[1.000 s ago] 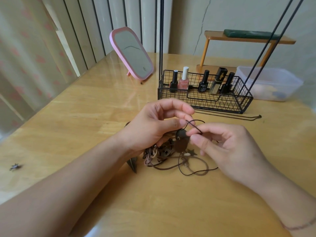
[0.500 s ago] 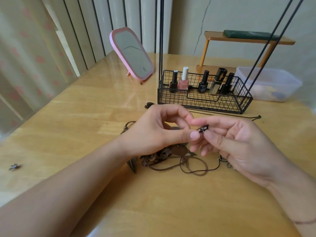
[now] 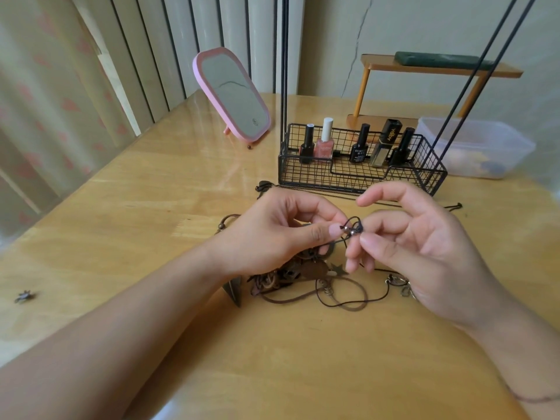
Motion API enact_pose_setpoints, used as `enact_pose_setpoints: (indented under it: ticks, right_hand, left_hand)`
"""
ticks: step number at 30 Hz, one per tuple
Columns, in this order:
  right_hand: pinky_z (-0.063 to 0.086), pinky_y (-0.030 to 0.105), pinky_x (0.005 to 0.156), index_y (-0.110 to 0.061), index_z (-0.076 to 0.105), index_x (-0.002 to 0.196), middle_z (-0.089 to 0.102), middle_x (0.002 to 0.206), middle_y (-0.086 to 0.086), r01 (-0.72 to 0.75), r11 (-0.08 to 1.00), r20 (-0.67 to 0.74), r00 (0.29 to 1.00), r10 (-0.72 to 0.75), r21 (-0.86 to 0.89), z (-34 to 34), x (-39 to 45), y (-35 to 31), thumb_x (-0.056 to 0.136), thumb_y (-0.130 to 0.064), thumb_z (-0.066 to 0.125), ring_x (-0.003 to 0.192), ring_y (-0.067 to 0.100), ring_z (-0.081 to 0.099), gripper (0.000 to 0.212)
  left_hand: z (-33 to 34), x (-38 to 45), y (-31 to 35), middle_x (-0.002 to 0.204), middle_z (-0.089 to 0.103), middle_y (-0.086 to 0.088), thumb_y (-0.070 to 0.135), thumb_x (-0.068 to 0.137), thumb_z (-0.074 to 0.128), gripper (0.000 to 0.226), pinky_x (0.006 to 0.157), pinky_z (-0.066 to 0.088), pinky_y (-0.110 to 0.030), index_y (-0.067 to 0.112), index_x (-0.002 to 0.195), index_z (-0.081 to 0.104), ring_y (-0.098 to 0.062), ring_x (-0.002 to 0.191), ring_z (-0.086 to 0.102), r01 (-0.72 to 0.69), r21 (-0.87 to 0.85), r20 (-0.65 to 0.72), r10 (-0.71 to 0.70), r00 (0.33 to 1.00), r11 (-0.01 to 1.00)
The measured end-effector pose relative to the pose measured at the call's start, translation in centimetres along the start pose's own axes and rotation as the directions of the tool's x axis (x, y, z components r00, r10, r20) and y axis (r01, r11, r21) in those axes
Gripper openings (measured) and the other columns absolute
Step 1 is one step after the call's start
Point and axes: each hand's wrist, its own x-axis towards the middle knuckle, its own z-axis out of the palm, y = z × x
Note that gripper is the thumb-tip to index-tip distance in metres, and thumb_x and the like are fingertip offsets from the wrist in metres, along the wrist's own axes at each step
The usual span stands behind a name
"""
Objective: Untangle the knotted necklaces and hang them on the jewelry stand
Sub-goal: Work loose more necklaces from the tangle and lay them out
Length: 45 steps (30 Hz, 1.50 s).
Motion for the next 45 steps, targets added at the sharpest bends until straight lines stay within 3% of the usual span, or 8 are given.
enact_pose_setpoints:
  ticks: [5, 9, 15, 20, 26, 31, 38, 45]
  right_hand:
    - [0.054, 0.022, 0.064, -0.020, 0.066, 0.095, 0.071, 0.083, 0.011, 0.063, 0.996, -0.024, 0.998, -0.064, -0.057, 0.2, 0.0, -0.1, 0.079, -0.013, 0.076, 0.073, 0.028, 0.072, 0.020]
    - [0.055, 0.023, 0.065, -0.022, 0.070, 0.088, 0.071, 0.081, 0.005, 0.093, 0.990, -0.098, 0.990, -0.104, -0.111, 0.1, 0.2, 0.3, 0.079, -0.007, 0.073, 0.072, 0.023, 0.072, 0.018]
    - [0.055, 0.024, 0.061, -0.015, 0.061, 0.100, 0.071, 0.076, 0.003, 0.047, 0.999, -0.112, 0.993, -0.047, 0.002, -0.1, 0.2, 0.3, 0.076, -0.006, 0.070, 0.066, 0.017, 0.070, 0.028]
    - [0.054, 0.027, 0.063, -0.013, 0.058, 0.102, 0.067, 0.074, 0.007, 0.016, 0.998, -0.083, 0.997, -0.011, 0.054, -0.3, 0.1, 0.1, 0.073, -0.001, 0.065, 0.063, 0.022, 0.066, 0.032]
    - [0.045, 0.026, 0.055, -0.022, 0.064, 0.085, 0.055, 0.067, 0.007, -0.011, 0.992, -0.031, 0.999, 0.015, 0.127, -0.5, 0.3, 0.3, 0.064, -0.003, 0.063, 0.059, 0.022, 0.050, 0.028]
    - [0.046, 0.027, 0.056, -0.015, 0.058, 0.083, 0.050, 0.064, 0.002, 0.053, 0.924, -0.192, 0.981, 0.022, 0.379, -1.6, 0.9, -0.2, 0.087, 0.003, 0.042, 0.059, 0.018, 0.048, 0.025]
    - [0.056, 0.036, 0.071, -0.020, 0.054, 0.092, 0.051, 0.069, 0.000, 0.219, 0.931, -0.351, 0.930, -0.109, 0.291, -2.7, 1.2, -0.3, 0.099, 0.001, 0.036, 0.080, 0.024, 0.063, 0.029]
    - [0.056, 0.032, 0.065, -0.022, 0.053, 0.092, 0.052, 0.076, -0.001, 0.211, 0.900, -0.339, 0.938, -0.076, 0.380, -2.5, 1.0, -0.7, 0.100, -0.004, 0.036, 0.078, 0.023, 0.064, 0.026]
  left_hand:
    - [0.1, 0.0, 0.2, 0.068, 0.063, 0.009, 0.014, 0.085, 0.067, 0.011, 0.066, 0.046, -0.016, 0.009, 0.094, 0.069, -0.007, 0.066, 0.058, -0.006, 0.012, -0.036, 0.007, 0.999, 1.000]
    - [0.1, 0.0, 0.2, 0.067, 0.062, 0.008, 0.015, 0.086, 0.069, 0.007, 0.064, 0.045, -0.015, 0.011, 0.092, 0.069, -0.007, 0.064, 0.058, -0.002, 0.021, -0.046, 0.003, 0.999, 1.000]
    - [0.0, -0.2, 0.3, 0.067, 0.058, 0.000, 0.014, 0.082, 0.079, 0.014, 0.062, 0.043, -0.021, 0.012, 0.094, 0.070, -0.016, 0.063, 0.050, -0.002, -0.017, -0.017, 0.001, 1.000, 1.000]
    - [0.0, -0.1, 0.2, 0.063, 0.055, 0.002, 0.008, 0.084, 0.069, 0.006, 0.060, 0.042, -0.015, 0.010, 0.089, 0.072, -0.007, 0.059, 0.048, -0.040, -0.033, -0.038, 0.039, 0.999, 0.999]
    - [-0.1, -0.1, -0.1, 0.069, 0.061, 0.002, 0.010, 0.088, 0.065, 0.008, 0.064, 0.045, -0.017, 0.006, 0.092, 0.071, -0.008, 0.063, 0.055, -0.011, -0.016, -0.025, 0.010, 1.000, 1.000]
    - [-0.1, -0.3, 0.6, 0.074, 0.059, -0.009, -0.006, 0.095, 0.054, 0.012, 0.051, 0.044, -0.005, -0.004, 0.101, 0.064, 0.003, 0.052, 0.060, 0.042, -0.003, 0.000, -0.042, 0.999, 0.999]
    - [-0.5, -0.1, 0.1, 0.076, 0.056, -0.005, 0.018, 0.088, 0.067, 0.012, 0.056, 0.042, -0.018, 0.010, 0.094, 0.061, -0.008, 0.059, 0.048, 0.087, -0.028, 0.035, -0.086, 0.996, 0.996]
    - [-0.5, 0.0, 0.0, 0.064, 0.050, -0.009, 0.014, 0.094, 0.059, 0.009, 0.059, 0.040, -0.021, 0.011, 0.088, 0.064, -0.014, 0.056, 0.044, 0.060, -0.051, 0.105, -0.054, 0.993, 0.997]
